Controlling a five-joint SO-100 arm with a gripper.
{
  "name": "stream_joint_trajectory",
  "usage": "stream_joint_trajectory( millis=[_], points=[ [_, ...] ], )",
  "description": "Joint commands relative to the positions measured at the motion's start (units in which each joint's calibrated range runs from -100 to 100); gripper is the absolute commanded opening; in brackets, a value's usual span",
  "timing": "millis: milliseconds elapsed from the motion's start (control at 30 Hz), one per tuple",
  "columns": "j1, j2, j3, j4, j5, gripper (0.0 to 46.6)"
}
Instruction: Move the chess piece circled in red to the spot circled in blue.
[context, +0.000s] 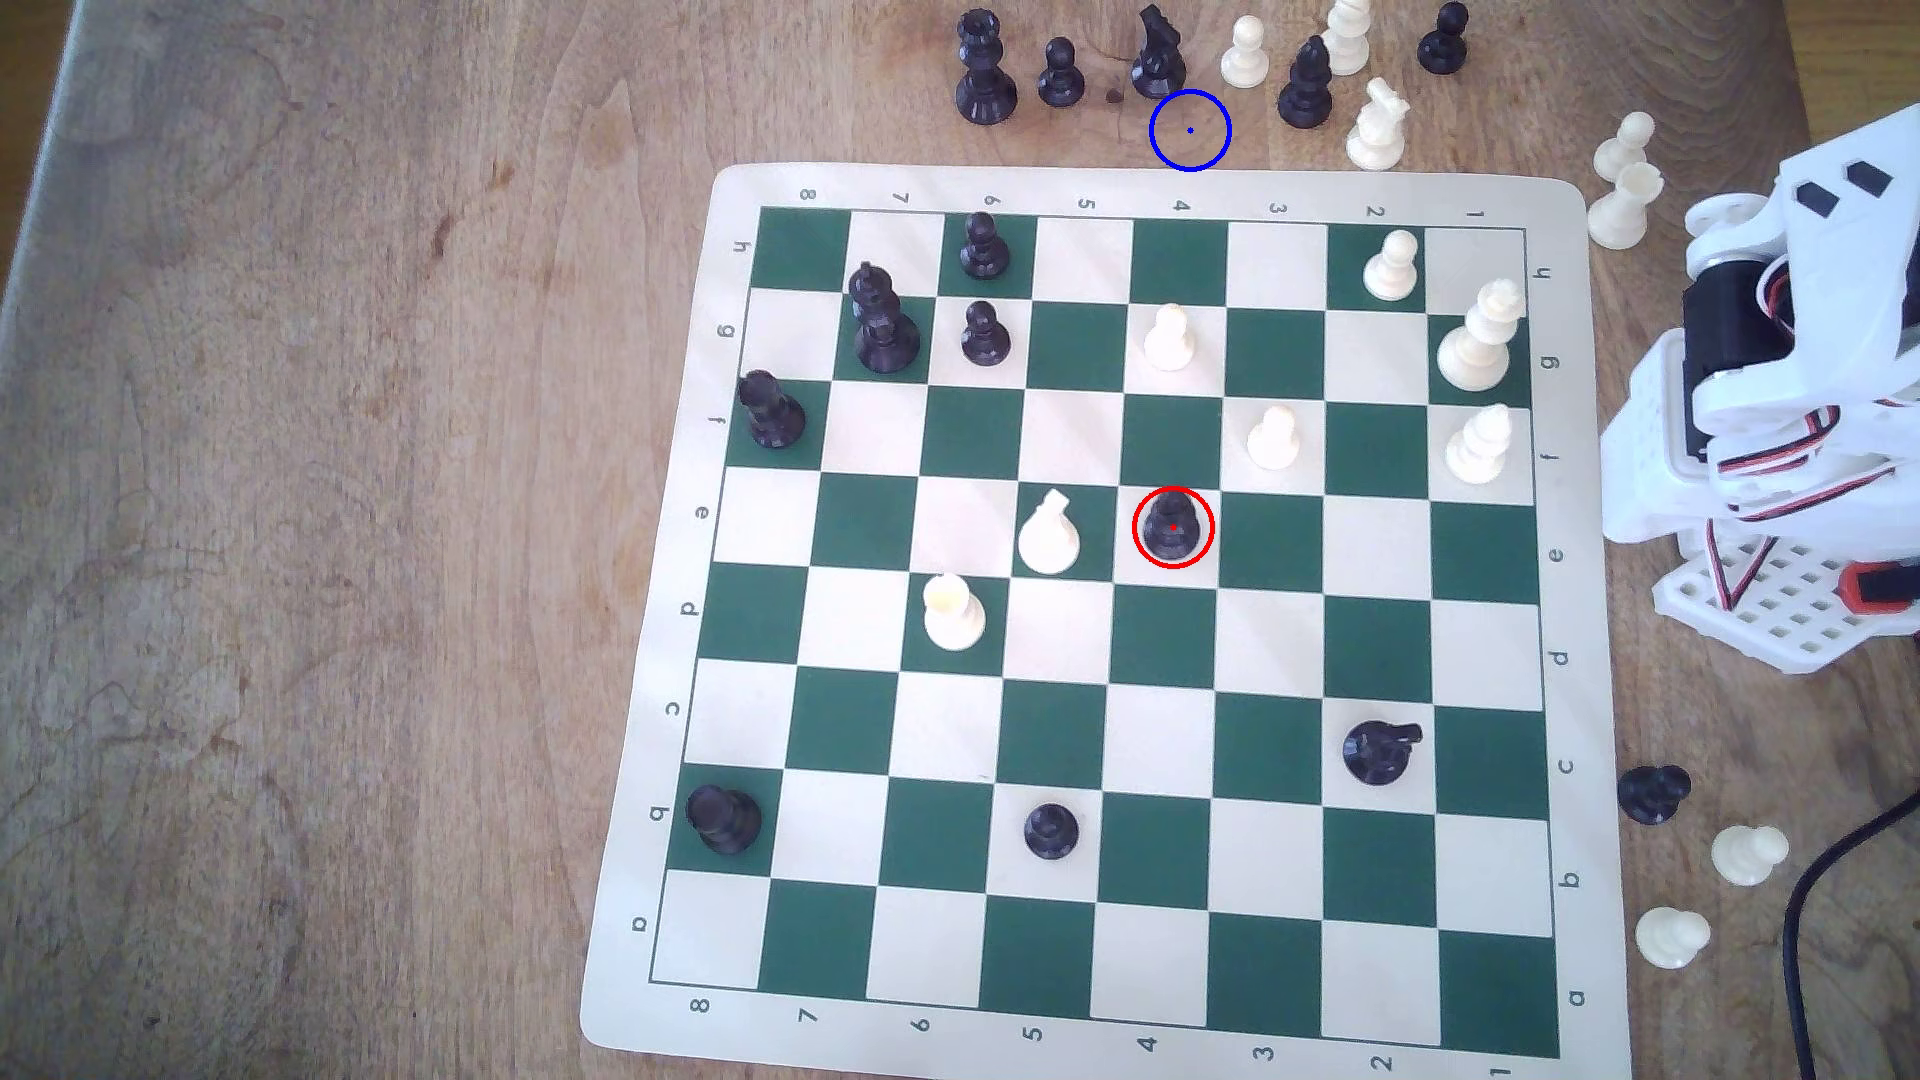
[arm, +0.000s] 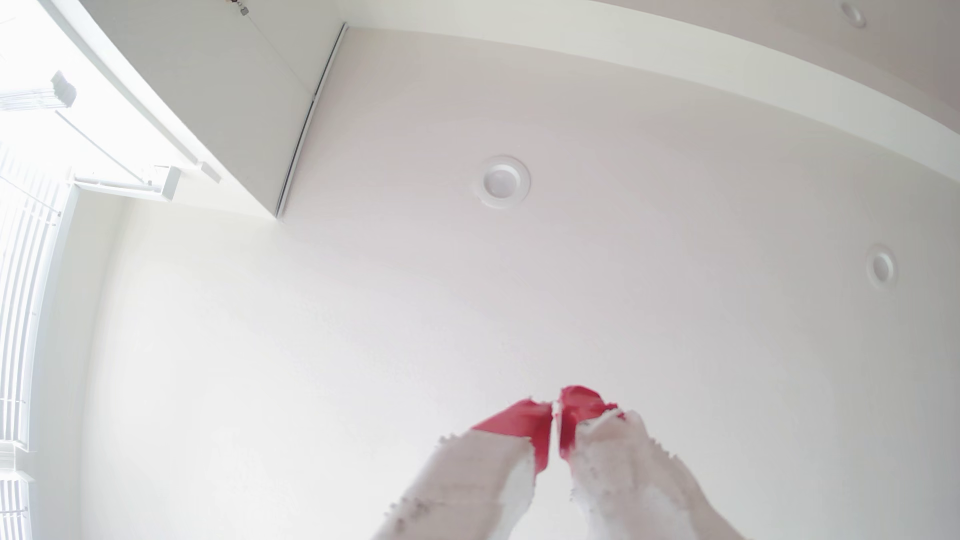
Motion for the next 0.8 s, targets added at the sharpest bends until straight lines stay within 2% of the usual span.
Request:
stream_joint_trajectory(
  millis=[0,133,233,367,400,500,633,700,767],
  points=[
    [-0.64,-0.28,1.17,-0.54,0.15,0.2],
    [-0.64,-0.28,1.17,1.51,0.15,0.2],
    [-0.64,-0.28,-0.19,11.83,0.15,0.2],
    [-0.64,-0.28,-4.9,30.26,0.15,0.2],
    [-0.64,-0.28,-7.35,39.35,0.15,0.2],
    [-0.48,-0.28,-9.16,49.75,-0.15,0.2],
    [-0.48,-0.28,-14.33,77.59,-0.2,0.2],
    [1.32,-0.28,-18.14,94.88,-0.29,0.2],
    [1.55,-0.28,-18.59,99.54,-0.29,0.2]
  ],
)
